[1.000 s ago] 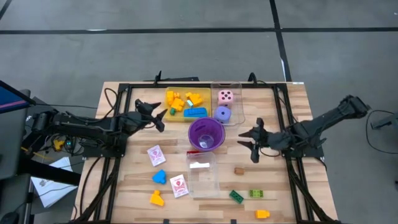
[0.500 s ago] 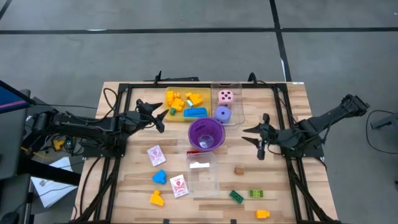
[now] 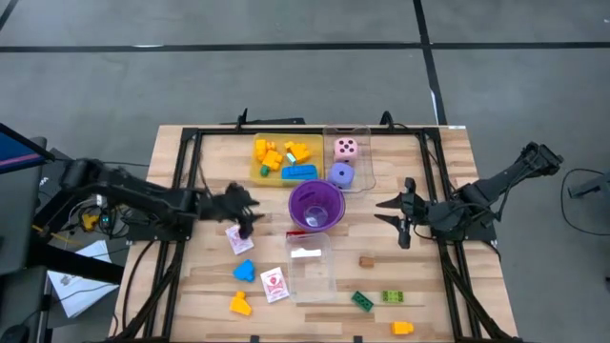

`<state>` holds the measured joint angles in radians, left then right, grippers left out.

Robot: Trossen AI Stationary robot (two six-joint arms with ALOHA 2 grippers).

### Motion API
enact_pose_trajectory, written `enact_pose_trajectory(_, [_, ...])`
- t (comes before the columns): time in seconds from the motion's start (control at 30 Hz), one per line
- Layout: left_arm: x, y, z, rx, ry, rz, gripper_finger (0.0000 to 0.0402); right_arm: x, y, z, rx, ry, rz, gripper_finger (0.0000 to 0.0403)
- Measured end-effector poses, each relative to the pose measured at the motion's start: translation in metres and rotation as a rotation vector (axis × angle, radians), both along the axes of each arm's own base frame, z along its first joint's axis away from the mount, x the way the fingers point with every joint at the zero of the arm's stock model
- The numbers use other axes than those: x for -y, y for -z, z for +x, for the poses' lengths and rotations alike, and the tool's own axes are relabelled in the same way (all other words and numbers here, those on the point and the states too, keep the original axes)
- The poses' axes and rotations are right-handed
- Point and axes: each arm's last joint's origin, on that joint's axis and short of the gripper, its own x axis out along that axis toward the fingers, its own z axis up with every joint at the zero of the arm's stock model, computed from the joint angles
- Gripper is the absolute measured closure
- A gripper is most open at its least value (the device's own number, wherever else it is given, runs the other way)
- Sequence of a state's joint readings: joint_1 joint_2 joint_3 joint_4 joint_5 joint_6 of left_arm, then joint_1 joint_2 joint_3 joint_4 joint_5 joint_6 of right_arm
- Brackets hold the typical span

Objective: Pick & Place Toys
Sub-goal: Put the red game piece into the yellow bin

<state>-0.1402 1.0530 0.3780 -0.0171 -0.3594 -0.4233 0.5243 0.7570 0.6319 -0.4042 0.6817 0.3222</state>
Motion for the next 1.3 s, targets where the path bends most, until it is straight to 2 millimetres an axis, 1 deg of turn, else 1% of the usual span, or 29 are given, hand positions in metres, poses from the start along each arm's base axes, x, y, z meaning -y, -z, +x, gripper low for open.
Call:
enact_pose_trajectory(0.07, [0.014, 0.011, 0.007, -0.03, 0.071, 0.013, 0.0192, 0.0, 0.0, 0.0, 0.0, 0.001, 0.001, 0.0275])
enact_pose_trajectory(0.17, [0.03, 0.022, 0.02, -0.002, 0.167, 0.071, 0.0192, 0.0, 0.0, 0.0, 0.005, 0.003, 0.006, 0.0275])
enact_pose_trajectory(0.27, [0.034, 0.034, 0.033, 0.039, 0.156, 0.135, 0.0198, 0.0, -0.002, 0.001, 0.024, 0.003, 0.017, 0.0275])
enact_pose_trajectory(0.33, [0.033, 0.043, 0.04, 0.049, 0.123, 0.172, 0.0212, -0.001, -0.003, 0.002, 0.033, 0.002, 0.022, 0.0275])
enact_pose_trajectory(0.43, [0.032, 0.052, 0.047, 0.066, 0.11, 0.184, 0.0257, -0.001, -0.004, 0.002, 0.043, 0.003, 0.028, 0.0275])
enact_pose_trajectory(0.5, [0.033, 0.057, 0.048, 0.064, 0.127, 0.191, 0.0301, -0.001, -0.004, 0.002, 0.043, 0.004, 0.032, 0.0275])
enact_pose_trajectory(0.57, [0.033, 0.058, 0.049, 0.058, 0.131, 0.192, 0.0356, -0.001, -0.004, 0.002, 0.043, 0.005, 0.034, 0.0275])
enact_pose_trajectory(0.6, [0.033, 0.058, 0.049, 0.06, 0.14, 0.185, 0.0377, -0.001, -0.004, 0.002, 0.043, 0.005, 0.034, 0.0275])
enact_pose_trajectory(0.63, [0.034, 0.058, 0.049, 0.066, 0.156, 0.172, 0.0388, -0.001, -0.004, 0.002, 0.043, 0.005, 0.034, 0.0275])
enact_pose_trajectory(0.77, [0.036, 0.052, 0.053, 0.121, 0.23, 0.167, 0.0397, -0.001, -0.004, 0.002, 0.043, 0.005, 0.033, 0.0275])
enact_pose_trajectory(0.87, [0.032, 0.051, 0.055, 0.136, 0.283, 0.144, 0.0399, -0.001, -0.004, 0.002, 0.043, 0.006, 0.035, 0.0275])
enact_pose_trajectory(1.03, [0.025, 0.052, 0.058, 0.14, 0.296, 0.115, 0.0401, -0.001, -0.004, 0.002, 0.047, 0.012, 0.051, 0.0275])
enact_pose_trajectory(1.3, [0.027, 0.049, 0.06, 0.182, 0.349, 0.083, 0.0401, -0.001, -0.004, 0.002, 0.047, 0.012, 0.051, 0.0275])
